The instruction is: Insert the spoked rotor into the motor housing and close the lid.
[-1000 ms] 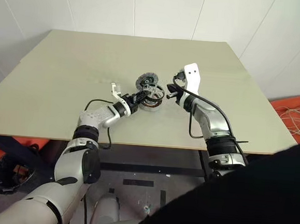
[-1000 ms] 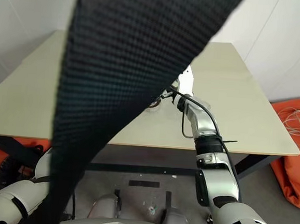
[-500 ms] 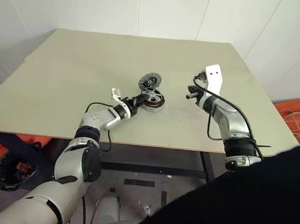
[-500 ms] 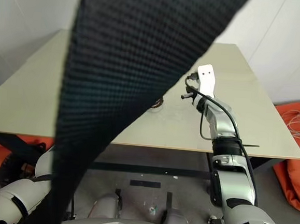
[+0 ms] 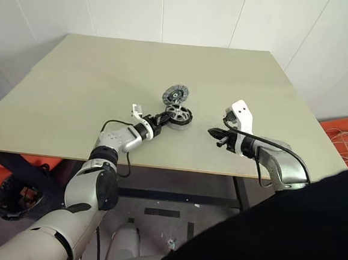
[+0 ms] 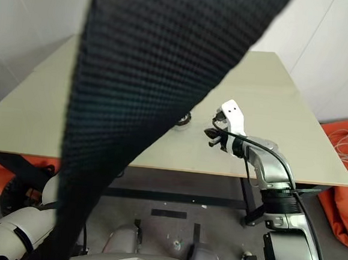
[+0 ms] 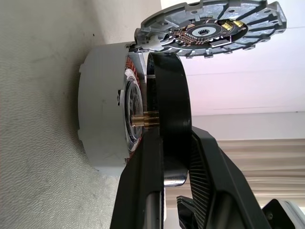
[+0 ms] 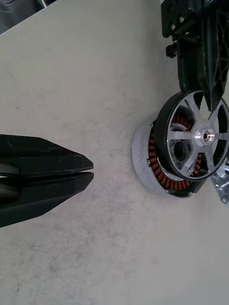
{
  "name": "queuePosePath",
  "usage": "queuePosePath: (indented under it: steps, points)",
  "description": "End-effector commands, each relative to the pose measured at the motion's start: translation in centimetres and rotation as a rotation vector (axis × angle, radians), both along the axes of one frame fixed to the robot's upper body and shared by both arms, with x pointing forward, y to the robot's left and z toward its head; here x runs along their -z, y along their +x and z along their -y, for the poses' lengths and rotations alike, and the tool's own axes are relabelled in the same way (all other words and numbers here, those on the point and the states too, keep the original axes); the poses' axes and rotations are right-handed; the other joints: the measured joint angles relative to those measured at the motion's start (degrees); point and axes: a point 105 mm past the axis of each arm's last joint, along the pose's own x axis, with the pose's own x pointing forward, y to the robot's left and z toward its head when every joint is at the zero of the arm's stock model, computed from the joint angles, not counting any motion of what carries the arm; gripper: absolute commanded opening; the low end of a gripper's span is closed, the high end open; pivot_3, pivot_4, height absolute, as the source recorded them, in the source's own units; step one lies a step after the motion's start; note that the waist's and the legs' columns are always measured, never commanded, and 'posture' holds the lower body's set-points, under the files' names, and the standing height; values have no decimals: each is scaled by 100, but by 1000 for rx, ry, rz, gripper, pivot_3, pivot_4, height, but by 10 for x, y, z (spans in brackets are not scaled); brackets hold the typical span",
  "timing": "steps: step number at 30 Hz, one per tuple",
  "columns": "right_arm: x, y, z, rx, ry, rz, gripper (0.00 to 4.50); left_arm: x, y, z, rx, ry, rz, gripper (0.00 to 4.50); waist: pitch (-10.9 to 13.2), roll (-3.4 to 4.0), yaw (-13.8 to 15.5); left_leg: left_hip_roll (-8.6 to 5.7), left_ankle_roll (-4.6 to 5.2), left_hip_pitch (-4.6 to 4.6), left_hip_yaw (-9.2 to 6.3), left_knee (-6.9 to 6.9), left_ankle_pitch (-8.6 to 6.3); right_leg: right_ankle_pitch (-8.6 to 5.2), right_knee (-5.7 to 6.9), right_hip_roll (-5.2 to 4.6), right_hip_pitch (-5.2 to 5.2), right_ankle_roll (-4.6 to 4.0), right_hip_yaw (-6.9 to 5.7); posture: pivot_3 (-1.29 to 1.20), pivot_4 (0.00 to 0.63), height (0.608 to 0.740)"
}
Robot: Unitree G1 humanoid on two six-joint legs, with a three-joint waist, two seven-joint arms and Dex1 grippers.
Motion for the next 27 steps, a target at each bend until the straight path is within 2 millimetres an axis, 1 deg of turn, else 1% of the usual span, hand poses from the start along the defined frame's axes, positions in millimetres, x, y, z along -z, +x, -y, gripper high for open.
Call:
queuePosePath:
  steps: [1, 4, 10, 15, 18, 27]
  points:
    - [-14, -2, -10, -37, 20, 47, 0, -16, 7, 3, -7, -17, 45, 393, 0, 0, 4, -1, 0, 0, 0, 1, 0, -1, 0, -2, 1, -2, 0, 0, 0, 740]
    - [-16, -4, -13, -53, 26, 53, 0, -17, 9, 4, -14, -24, 46, 393, 0, 0, 7, -2, 1, 0, 0, 2, 1, -1, 0, -4, 1, -1, 0, 0, 0, 740]
    - [-17, -4, -14, -60, 28, 60, 0, -26, 13, 7, -11, -33, 87, 393, 0, 0, 65, -2, 2, -1, 0, 2, 1, 2, 0, -4, 1, 4, -1, 0, 0, 740]
    - [-18, -5, -17, -65, 32, 67, 0, -27, 14, 13, 3, -31, 86, 393, 0, 0, 89, -3, 2, -2, 0, 2, 1, 2, 0, -5, 1, 4, -1, 0, 0, 740]
    - [-19, -5, -17, -60, 33, 74, 0, -29, 14, 16, 8, -34, 87, 393, 0, 0, 89, -3, 2, -2, 0, 2, 1, 11, 0, -5, 0, 19, -1, 0, 0, 740]
    - [-20, -3, -16, -41, 35, 86, 0, -18, 14, 18, -8, 4, 54, 393, 0, 0, 90, -3, 2, -2, -1, 2, 1, 12, 0, -5, 0, 20, -1, 0, 0, 740]
